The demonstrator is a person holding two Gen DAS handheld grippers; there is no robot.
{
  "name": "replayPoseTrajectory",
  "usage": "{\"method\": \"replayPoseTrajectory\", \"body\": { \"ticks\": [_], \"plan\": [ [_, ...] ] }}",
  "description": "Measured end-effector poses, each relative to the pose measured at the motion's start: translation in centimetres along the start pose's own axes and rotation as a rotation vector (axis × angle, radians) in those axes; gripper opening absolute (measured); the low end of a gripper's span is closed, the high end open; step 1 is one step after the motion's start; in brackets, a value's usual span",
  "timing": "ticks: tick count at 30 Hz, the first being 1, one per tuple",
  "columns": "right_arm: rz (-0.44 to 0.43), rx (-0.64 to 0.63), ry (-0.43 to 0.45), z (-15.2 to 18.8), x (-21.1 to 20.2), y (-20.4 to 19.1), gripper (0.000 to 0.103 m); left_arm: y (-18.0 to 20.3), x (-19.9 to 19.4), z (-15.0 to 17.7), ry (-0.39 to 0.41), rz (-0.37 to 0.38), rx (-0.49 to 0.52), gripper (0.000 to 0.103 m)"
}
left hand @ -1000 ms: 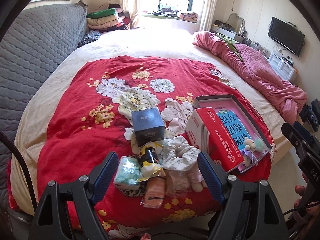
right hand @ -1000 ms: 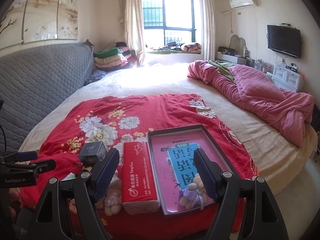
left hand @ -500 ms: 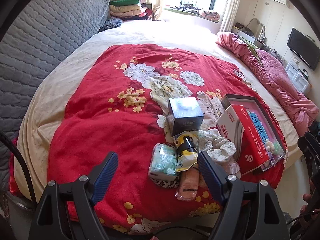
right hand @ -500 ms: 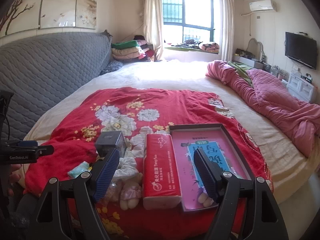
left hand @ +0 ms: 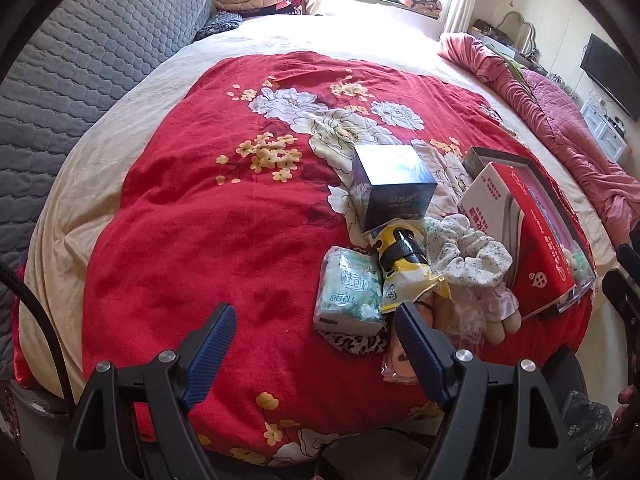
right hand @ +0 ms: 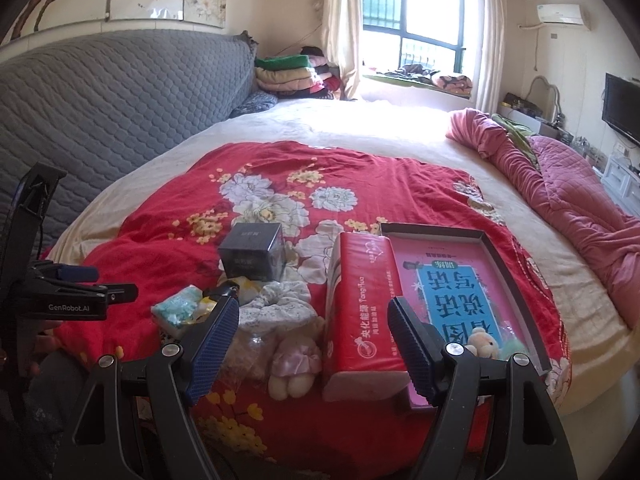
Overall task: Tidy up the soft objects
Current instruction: 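Grasp the green-and-white tissue pack with the left tool while the right tool grasps the white floral neck pillow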
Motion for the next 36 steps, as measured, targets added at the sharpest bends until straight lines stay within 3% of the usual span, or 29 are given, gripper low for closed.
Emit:
{"method": "replayPoseTrajectory", "body": {
  "ticks": [11,18,21,27,36],
  "plan": [
    [-0.038,-0.011,-0.070,1.8,3.5,-1.2,0.078,1.9,4.9,1.9,-0.098,0.014,0.093,0.081],
    [-0.046,-0.026,-0.100,2.1,5.4,-1.7,0.078,1.8,6.9,1.6,-0.128,-0.010,0.100,0.081],
    [-0.054,-0.047,-0.108,2.0,6.2,-2.2,0.078,1.2,7.1,1.4,-0.129,0.013,0.072,0.081],
    [-0.063,-0.144,-0.147,2.1,8.6,-3.5,0.078,0.2,7.4,0.8,-0.121,0.036,0.047,0.081],
    [0.038,-0.330,-0.167,2.2,12.4,-5.6,0.078,-1.0,7.5,0.0,-0.109,0.088,-0.007,0.081]
  ]
}}
Point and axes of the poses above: each gripper's, at about its wrist camera, not at the fingertips, and x roughly the way its jaws point, y to its right, z to its underside, the point moved 5 cm from there along x, roughly the way its jaws point, and after that the axes turned 3 degrees about -x, right-handed, at the moved point
